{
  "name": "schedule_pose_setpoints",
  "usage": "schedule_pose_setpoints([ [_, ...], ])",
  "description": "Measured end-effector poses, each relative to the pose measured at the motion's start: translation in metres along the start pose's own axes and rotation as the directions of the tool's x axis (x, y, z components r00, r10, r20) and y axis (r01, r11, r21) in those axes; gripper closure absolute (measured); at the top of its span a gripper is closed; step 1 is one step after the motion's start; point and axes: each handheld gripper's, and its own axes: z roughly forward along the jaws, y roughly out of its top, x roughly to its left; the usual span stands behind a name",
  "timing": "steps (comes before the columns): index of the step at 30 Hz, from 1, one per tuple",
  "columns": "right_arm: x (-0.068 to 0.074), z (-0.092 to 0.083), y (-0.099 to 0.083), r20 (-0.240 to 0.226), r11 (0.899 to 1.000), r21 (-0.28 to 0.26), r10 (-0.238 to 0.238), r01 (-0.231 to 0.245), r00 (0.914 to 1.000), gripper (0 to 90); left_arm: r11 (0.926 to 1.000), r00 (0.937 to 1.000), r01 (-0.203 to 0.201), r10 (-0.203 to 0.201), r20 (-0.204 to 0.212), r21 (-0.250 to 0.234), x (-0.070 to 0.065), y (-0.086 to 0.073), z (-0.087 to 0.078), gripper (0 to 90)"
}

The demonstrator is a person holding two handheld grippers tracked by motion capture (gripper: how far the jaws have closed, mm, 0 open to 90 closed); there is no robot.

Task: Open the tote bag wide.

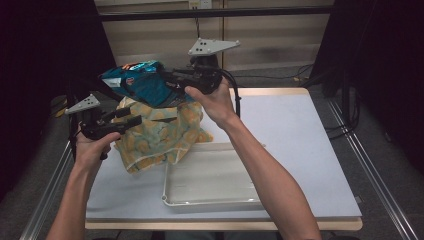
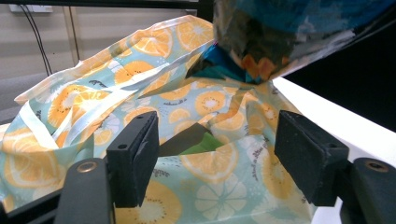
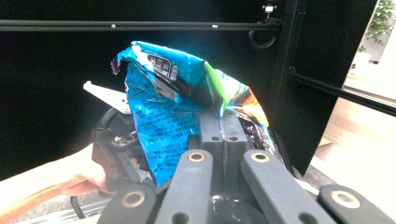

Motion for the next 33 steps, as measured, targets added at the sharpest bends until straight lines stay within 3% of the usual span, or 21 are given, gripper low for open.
schedule_pose_setpoints([
  [8, -0.004, -0.031, 0.001, 0.024, 1.0, -0.014, -0.001, 0.002, 0.9997, 90.0, 1.0, 0.9999, -0.006, 0.006, 0.012, 0.0, -0.008, -0.002, 0.003, 30.5],
  [14, -0.008, -0.059, 0.0, 0.058, 0.999, -0.035, 0.025, -0.023, 0.998, 90.0, 0.9999, 0.9999, -0.011, 0.011, -0.003, 0.009, -0.011, -0.002, 0.002, 29.9],
  [15, -0.009, -0.064, -0.001, 0.067, 0.999, -0.037, 0.026, -0.023, 0.9975, 90.0, 0.9999, 0.9997, -0.01, 0.01, -0.02, 0.012, -0.013, -0.002, 0.001, 29.8],
  [17, -0.012, -0.074, -0.003, 0.083, 0.999, -0.033, 0.025, -0.022, 0.9963, 90.0, 0.9998, 0.9999, -0.016, 0.016, -0.004, 0.015, -0.012, -0.002, 0.0, 29.5],
  [25, -0.021, -0.107, -0.018, 0.121, 0.999, -0.014, 0.044, -0.043, 0.9917, 90.0, 0.9989, 0.9996, -0.028, 0.028, -0.001, 0.038, -0.023, -0.005, 0.003, 28.1],
  [33, -0.024, -0.125, -0.04, 0.142, 0.997, -0.008, 0.072, -0.072, 0.9872, 90.0, 0.9983, 0.9991, -0.04, 0.039, 0.016, 0.042, -0.031, -0.004, 0.008, 27.4],
])
